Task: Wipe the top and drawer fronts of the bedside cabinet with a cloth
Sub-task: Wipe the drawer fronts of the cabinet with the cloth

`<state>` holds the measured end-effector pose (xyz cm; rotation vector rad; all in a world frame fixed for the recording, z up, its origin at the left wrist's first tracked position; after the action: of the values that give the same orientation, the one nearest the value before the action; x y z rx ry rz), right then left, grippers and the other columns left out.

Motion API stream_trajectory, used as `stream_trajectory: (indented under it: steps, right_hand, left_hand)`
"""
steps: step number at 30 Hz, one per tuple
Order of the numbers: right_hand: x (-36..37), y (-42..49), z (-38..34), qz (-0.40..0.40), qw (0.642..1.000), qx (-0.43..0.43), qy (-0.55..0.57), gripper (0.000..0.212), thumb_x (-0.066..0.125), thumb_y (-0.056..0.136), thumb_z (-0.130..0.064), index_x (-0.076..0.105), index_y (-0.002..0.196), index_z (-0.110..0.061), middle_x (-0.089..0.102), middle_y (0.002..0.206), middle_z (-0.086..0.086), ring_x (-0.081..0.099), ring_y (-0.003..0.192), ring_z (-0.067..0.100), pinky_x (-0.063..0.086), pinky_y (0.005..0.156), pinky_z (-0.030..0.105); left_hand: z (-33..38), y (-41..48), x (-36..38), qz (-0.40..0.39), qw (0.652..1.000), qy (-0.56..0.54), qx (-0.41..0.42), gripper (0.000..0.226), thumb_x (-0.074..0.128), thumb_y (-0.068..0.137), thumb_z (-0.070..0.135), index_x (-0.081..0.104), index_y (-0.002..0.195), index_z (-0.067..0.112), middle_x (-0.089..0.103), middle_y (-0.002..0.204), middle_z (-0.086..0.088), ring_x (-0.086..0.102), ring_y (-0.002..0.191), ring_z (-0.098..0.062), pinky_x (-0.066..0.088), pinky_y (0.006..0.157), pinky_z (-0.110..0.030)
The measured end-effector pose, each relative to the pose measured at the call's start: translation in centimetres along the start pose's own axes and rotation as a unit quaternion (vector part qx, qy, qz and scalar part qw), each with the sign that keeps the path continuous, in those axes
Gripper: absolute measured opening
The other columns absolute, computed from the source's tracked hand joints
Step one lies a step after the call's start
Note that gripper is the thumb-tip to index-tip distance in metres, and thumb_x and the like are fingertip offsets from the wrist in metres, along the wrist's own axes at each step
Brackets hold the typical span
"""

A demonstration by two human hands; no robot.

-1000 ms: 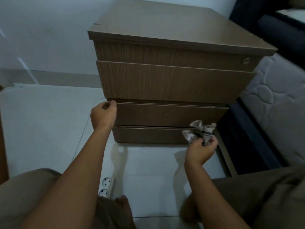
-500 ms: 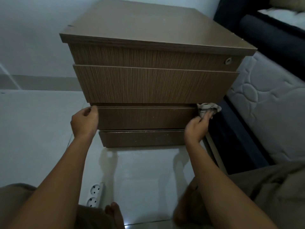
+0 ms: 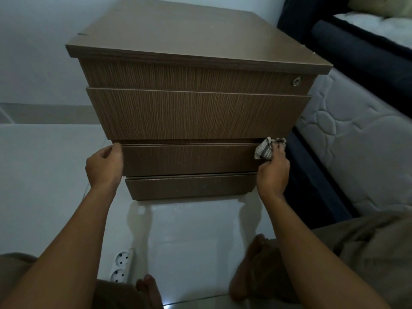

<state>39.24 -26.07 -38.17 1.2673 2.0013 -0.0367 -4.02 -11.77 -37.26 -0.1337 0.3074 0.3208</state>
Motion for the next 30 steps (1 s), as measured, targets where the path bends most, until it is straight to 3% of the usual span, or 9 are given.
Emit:
stream_trajectory:
  steps: [2,5,10,13,17,19,24,27,30]
  right_hand:
    - [0.3,-0.3,-0.3,-0.004,1.0,0.003,0.018,0.057,0.039,0.09,0.005,0.043,0.141,-0.021,0.042,0.146,0.003,0.045,0.12,0.02,0.034,0.093,0.024]
    - [1.8,-2.1,-2.4,-0.032,0.998,-0.059,0.01,0.06,0.041,0.087,0.01,0.045,0.14,-0.018,0.04,0.148,0.002,0.044,0.123,0.02,0.035,0.098,0.025]
    - [5.3,-5.3,-6.5,-0.135,0.975,-0.172,0.025,0.064,0.044,0.083,0.01,0.049,0.137,-0.024,0.042,0.146,0.0,0.045,0.122,0.017,0.039,0.104,0.032]
    - [5.0,-6.7,-8.5,-0.143,0.954,-0.261,0.026,0.062,0.047,0.083,0.01,0.05,0.136,-0.023,0.048,0.143,-0.004,0.044,0.125,0.011,0.04,0.102,0.028]
    - [0.4,-4.3,-5.9,0.002,0.984,-0.156,0.085,0.056,0.046,0.086,0.01,0.051,0.136,-0.014,0.05,0.139,0.004,0.045,0.128,0.014,0.038,0.106,0.028]
    - [-0.9,-2.3,-4.4,0.042,0.992,-0.103,0.056,0.056,0.045,0.086,0.011,0.05,0.137,-0.013,0.047,0.143,0.005,0.04,0.133,0.017,0.036,0.109,0.035]
    - [0.5,-1.3,-2.9,-0.001,0.998,-0.063,-0.008,0.057,0.045,0.087,0.009,0.047,0.139,-0.013,0.042,0.148,0.003,0.034,0.137,0.018,0.032,0.113,0.039]
    - [2.6,-3.7,-4.0,-0.053,0.991,-0.126,0.005,0.06,0.045,0.084,0.013,0.046,0.139,-0.012,0.042,0.148,0.003,0.033,0.139,0.017,0.023,0.115,0.028]
    - [4.1,-6.6,-5.8,-0.117,0.966,-0.225,0.054,0.065,0.045,0.08,0.016,0.047,0.138,-0.014,0.045,0.145,0.001,0.035,0.137,0.015,0.026,0.114,0.028]
  left_hand:
    - [0.2,0.0,0.0,0.003,1.0,0.0,0.004,0.026,0.046,0.096,0.034,0.06,0.079,0.02,0.056,0.076,0.001,0.053,0.075,-0.019,0.04,0.074,-0.031]
    - [0.4,-0.1,-0.2,0.011,1.0,0.004,0.008,0.024,0.046,0.096,0.036,0.062,0.091,0.019,0.061,0.091,-0.004,0.054,0.083,-0.02,0.038,0.073,-0.03]
    - [0.0,0.2,0.0,0.004,1.0,0.004,-0.003,0.031,0.046,0.094,0.037,0.063,0.085,0.012,0.053,0.073,-0.004,0.044,0.063,-0.015,0.033,0.059,-0.024]
    - [-0.1,0.2,0.0,0.001,1.0,0.001,-0.004,0.032,0.046,0.095,0.036,0.06,0.081,0.011,0.051,0.07,-0.005,0.041,0.058,-0.013,0.031,0.055,-0.023]
    - [0.0,0.2,0.0,0.007,1.0,0.006,0.003,0.031,0.046,0.095,0.036,0.061,0.085,0.012,0.054,0.077,-0.007,0.042,0.057,-0.013,0.031,0.054,-0.022]
    - [0.0,0.2,0.0,0.012,1.0,0.008,0.007,0.03,0.046,0.096,0.036,0.063,0.088,0.012,0.056,0.081,-0.008,0.043,0.058,-0.012,0.031,0.054,-0.021]
    - [0.0,0.2,0.0,0.01,1.0,0.0,0.002,0.031,0.047,0.094,0.036,0.065,0.088,0.012,0.058,0.083,-0.008,0.047,0.066,-0.016,0.035,0.061,-0.025]
    - [-0.1,0.1,-0.1,0.006,1.0,-0.005,-0.001,0.031,0.047,0.094,0.037,0.067,0.091,0.013,0.06,0.084,-0.007,0.051,0.074,-0.019,0.037,0.065,-0.029]
    - [-0.1,0.1,0.0,-0.003,1.0,-0.009,-0.002,0.03,0.047,0.094,0.036,0.065,0.086,0.014,0.056,0.077,-0.005,0.047,0.066,-0.017,0.035,0.058,-0.024]
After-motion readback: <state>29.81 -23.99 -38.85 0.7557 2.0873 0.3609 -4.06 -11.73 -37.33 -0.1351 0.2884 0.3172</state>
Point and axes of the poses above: each hand's wrist, its own y-axis towards the middle knuckle, its own x-axis out of the palm, z = x × y, the point moved 10 cm from there along y, towards the middle knuckle
